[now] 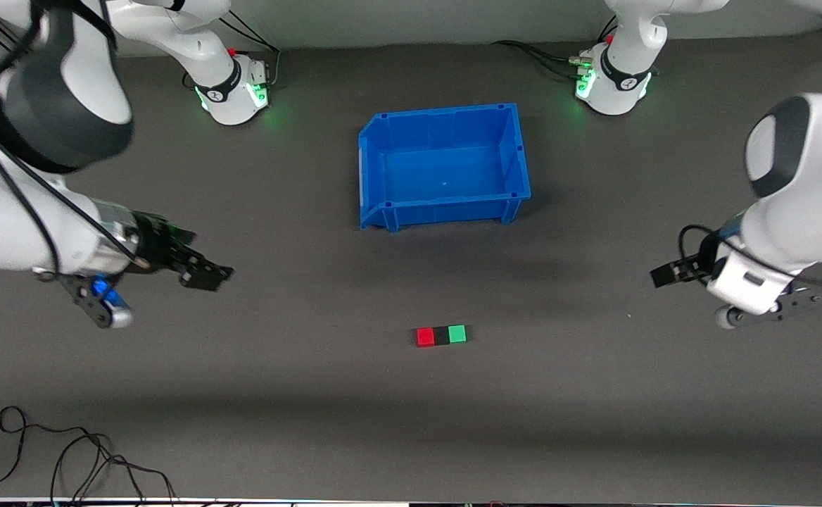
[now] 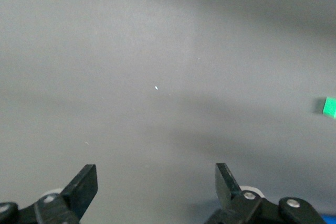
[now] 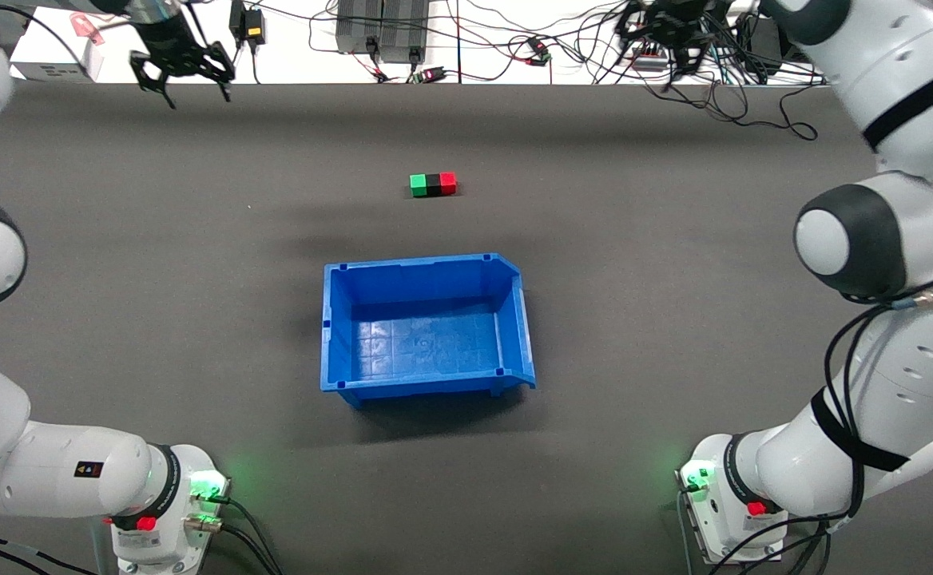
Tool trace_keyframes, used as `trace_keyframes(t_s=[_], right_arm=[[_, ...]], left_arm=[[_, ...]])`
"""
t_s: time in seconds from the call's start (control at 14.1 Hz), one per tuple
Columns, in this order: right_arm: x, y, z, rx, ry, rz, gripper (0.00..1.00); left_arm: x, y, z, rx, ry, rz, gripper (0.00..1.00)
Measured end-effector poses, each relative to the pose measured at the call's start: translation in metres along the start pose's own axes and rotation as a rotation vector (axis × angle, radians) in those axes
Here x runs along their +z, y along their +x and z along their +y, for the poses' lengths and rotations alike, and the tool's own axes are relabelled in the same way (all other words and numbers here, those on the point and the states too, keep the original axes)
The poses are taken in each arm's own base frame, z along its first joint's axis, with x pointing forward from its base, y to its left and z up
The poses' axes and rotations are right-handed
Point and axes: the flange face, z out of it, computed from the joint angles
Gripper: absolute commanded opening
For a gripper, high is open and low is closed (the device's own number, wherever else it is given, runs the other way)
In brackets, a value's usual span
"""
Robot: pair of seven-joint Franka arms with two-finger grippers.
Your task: Attach green and red cubes to black cube
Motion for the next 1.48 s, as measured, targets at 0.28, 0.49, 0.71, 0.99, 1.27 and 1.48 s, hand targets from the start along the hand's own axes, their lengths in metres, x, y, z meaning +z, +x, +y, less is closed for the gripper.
trace_keyframes(t_s=[0.28,0.49,0.71,0.99,1.27,1.48], right_arm=[[-0.035,-0.001,0.061,-0.31,-0.178,0.042,1.0],[-0.041,0.011,0.083,-0.447,-0.214,0.039,1.0],[-0.038,0.023,0.091,-0.498,-0.204,0.058,1.0],[-0.029,0.024,0.103,-0.517,-0.131,0.156,1.0],[-0.039,0.026,0.13,-0.505,-0.07,0.217,1.0],[-0.048,0.029,0.141,-0.512,-0.054,0.239,1.0]], left_arm=[[-0.033,-0.02,-0.015,0.122,-0.002,0.042,1.0],[-0.053,-0.038,-0.042,0.199,-0.001,0.059,1.0],[-0.078,-0.051,-0.082,0.234,-0.037,0.077,1.0],[-0.096,-0.064,-0.091,0.211,-0.043,0.099,1.0],[-0.101,-0.07,-0.089,0.191,-0.043,0.073,1.0],[-0.108,-0.066,-0.088,0.194,-0.037,0.078,1.0]])
